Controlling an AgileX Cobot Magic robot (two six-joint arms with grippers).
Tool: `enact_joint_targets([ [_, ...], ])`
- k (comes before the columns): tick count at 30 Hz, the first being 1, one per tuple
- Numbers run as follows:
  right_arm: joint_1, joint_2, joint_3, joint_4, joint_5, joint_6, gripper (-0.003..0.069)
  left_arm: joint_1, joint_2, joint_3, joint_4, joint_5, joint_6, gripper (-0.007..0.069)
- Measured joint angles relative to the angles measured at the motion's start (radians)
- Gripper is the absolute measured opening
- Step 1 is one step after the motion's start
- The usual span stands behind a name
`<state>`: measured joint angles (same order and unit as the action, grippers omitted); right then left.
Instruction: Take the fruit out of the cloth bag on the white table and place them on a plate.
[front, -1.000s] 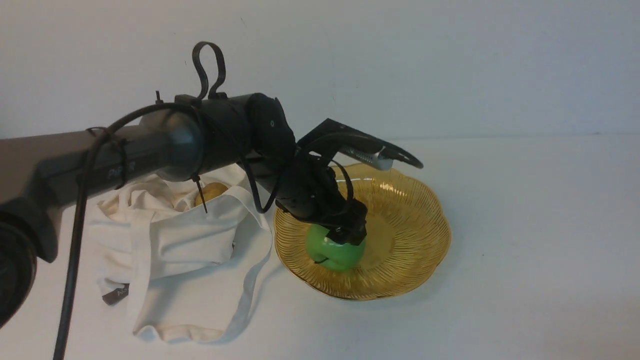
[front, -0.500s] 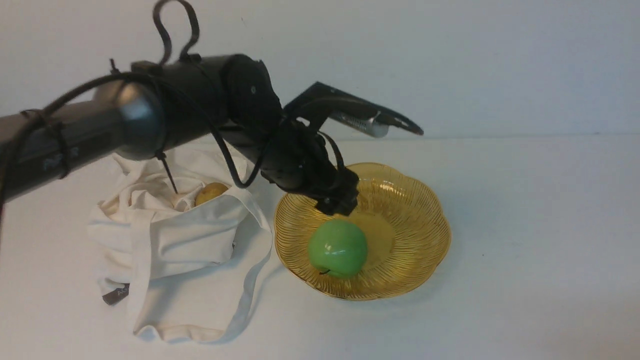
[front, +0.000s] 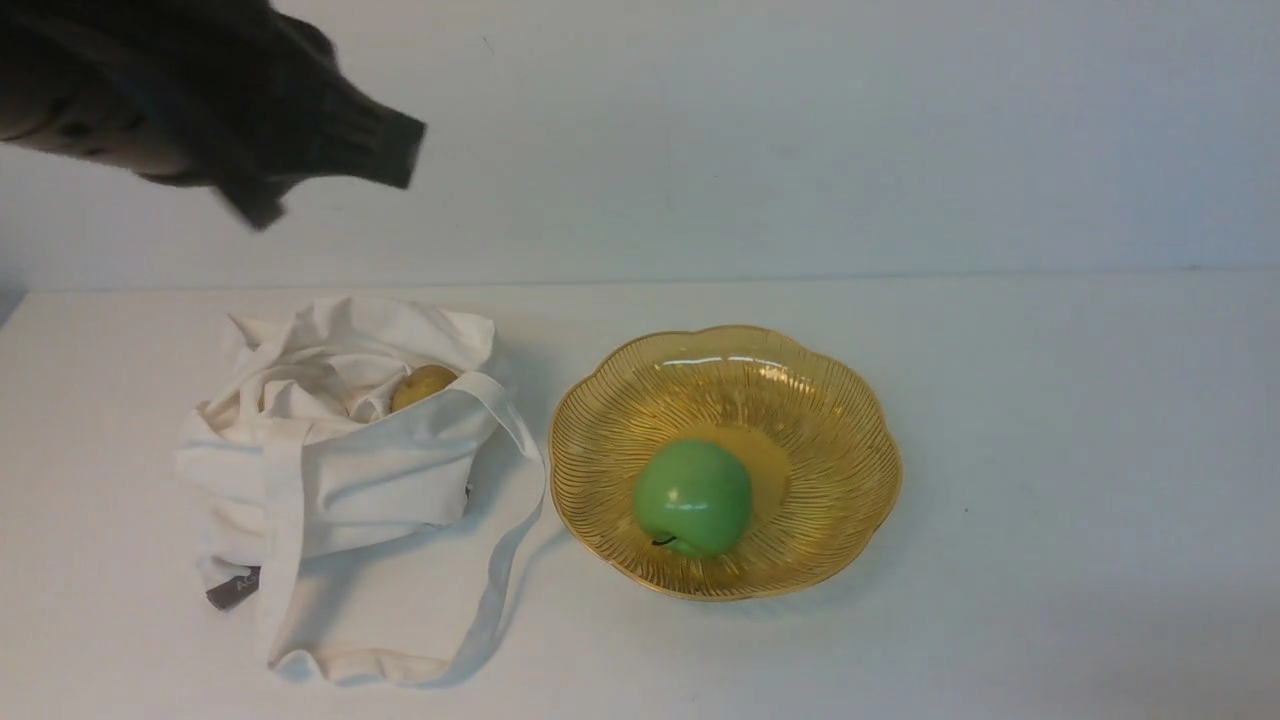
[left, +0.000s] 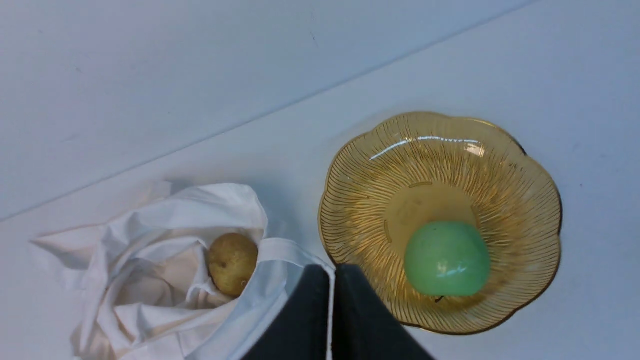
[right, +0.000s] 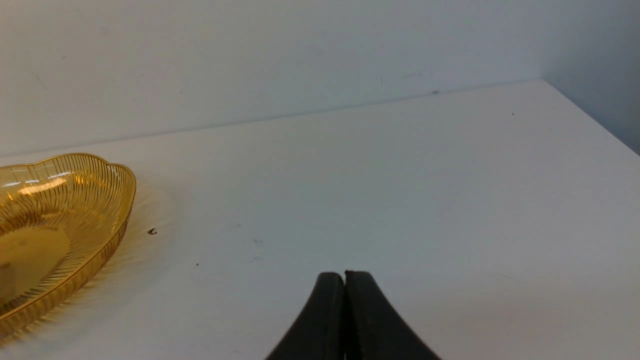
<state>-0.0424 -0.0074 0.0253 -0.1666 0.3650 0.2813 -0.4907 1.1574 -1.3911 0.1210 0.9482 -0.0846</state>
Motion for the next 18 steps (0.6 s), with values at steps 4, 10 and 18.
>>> enact_joint_targets([
  [4,0.0,0.0,0.0,0.0,0.0,0.0,-0.0015,0.0,-0.168,0.143,-0.006,-0.057,-0.05,-0.0008],
  [10,0.0,0.0,0.0,0.0,0.0,0.0,-0.0015,0.0,-0.482,0.49,-0.035,-0.22,-0.157,-0.0008],
  [18,0.0,0.0,0.0,0.0,0.0,0.0,-0.0015,0.0,-0.751,0.736,-0.046,-0.282,-0.222,-0.0008],
])
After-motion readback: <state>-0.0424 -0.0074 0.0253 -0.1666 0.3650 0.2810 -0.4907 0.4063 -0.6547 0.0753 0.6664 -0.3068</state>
